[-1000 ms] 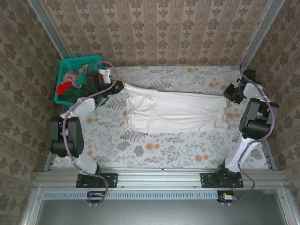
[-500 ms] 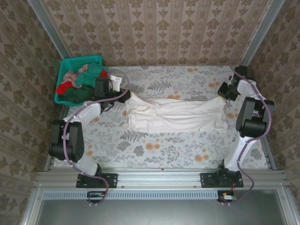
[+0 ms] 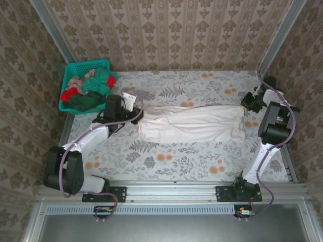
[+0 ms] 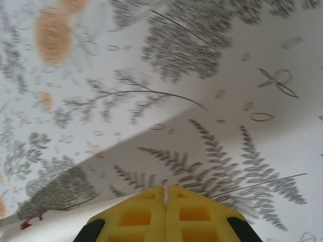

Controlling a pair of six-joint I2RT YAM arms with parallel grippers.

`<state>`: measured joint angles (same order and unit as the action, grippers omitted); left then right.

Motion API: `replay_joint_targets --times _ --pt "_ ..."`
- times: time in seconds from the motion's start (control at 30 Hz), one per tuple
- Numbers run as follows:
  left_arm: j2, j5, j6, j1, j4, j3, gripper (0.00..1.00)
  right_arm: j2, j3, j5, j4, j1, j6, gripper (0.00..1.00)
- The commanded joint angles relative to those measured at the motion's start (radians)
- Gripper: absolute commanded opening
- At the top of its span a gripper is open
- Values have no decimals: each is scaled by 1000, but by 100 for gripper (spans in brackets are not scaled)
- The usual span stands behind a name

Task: Fold and stack the t-shirts

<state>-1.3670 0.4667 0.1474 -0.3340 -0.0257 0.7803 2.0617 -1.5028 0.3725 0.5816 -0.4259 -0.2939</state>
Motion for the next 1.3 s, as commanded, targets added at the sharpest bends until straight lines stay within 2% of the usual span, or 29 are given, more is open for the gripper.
replay_joint_targets --times 0.0,0.1,0.37,0.57,0.63,0.7,0.73,0.8,1.0,1.17,1.2,1.27 --pt "33 -66 -11 18 2 -59 0 -5 33 89 -3 -28 -6 0" --pt "32 -76 -18 28 13 -69 0 -30 44 80 8 -31 4 0" --pt "39 -82 -28 32 21 -102 0 -82 98 95 29 -31 17 16" --pt "52 -77 -35 39 32 -118 0 -188 152 117 10 -26 8 20" --pt "58 -73 -38 43 36 -124 0 -208 161 104 30 -26 11 24" --pt "59 -74 -39 48 41 -126 0 -230 184 96 35 -27 11 34" --pt "57 -70 -39 48 38 -125 0 -241 192 81 49 -25 10 39" --pt "54 -62 -40 47 40 -127 0 -266 215 55 56 -27 7 37" --pt "54 -50 -51 47 43 -138 0 -398 271 -35 85 -15 -15 43" --pt "47 -29 -44 62 29 -150 0 -521 321 -118 58 41 -51 46" --pt "44 -27 -39 66 28 -150 0 -521 314 -122 52 58 -54 46" --pt "33 -24 -21 87 32 -147 0 -481 253 -209 86 118 -49 46"
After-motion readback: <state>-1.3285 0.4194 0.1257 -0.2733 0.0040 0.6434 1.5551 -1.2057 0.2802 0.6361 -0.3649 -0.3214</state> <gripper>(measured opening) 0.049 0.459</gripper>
